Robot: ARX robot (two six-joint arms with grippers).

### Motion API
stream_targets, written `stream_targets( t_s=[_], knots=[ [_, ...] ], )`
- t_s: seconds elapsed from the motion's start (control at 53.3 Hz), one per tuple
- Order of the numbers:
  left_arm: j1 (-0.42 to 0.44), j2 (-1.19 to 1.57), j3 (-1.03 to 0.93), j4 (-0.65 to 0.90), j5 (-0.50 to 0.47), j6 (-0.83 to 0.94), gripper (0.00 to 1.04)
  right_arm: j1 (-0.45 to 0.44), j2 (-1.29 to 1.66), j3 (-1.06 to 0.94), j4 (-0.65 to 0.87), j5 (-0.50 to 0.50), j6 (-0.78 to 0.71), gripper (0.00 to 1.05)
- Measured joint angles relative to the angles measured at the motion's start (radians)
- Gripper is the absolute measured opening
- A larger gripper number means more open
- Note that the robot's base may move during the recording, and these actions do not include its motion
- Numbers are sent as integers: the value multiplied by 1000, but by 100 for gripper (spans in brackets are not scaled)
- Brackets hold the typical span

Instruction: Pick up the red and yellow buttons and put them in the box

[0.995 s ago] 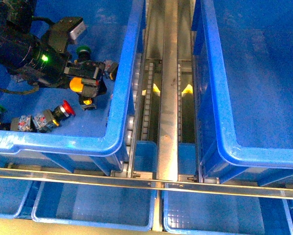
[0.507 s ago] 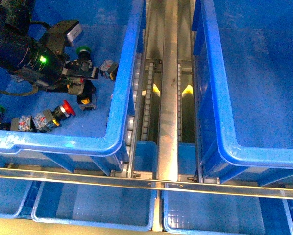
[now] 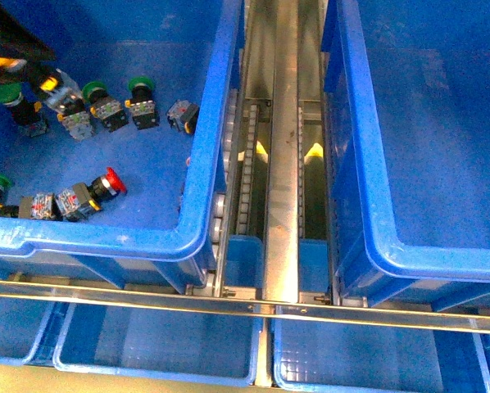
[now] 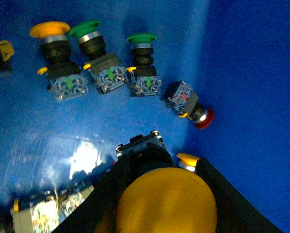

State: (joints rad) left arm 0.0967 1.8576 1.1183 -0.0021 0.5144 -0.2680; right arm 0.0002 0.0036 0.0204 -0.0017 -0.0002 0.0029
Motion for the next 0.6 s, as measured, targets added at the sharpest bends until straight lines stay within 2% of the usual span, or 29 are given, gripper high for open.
stream_targets(
  t_s=[0.075,0.169,0.244,0.338,0.451,0.601],
  knots=[
    [29,-85,-76,-21,50,-71,34,0,0,0,0,0,0,98],
    [10,-184,-169,-31,121,-180,34,0,0,0,0,0,0,98],
    [-55,-269,-216,-15,148,-268,33,0,0,0,0,0,0,98],
    [-176,-357,-250,16,147,-371,33,0,0,0,0,0,0,98],
    [-316,-390,-266,76,109,-487,33,0,0,0,0,0,0,98],
    [-425,-375,-266,146,63,-584,33,0,0,0,0,0,0,98]
  ],
)
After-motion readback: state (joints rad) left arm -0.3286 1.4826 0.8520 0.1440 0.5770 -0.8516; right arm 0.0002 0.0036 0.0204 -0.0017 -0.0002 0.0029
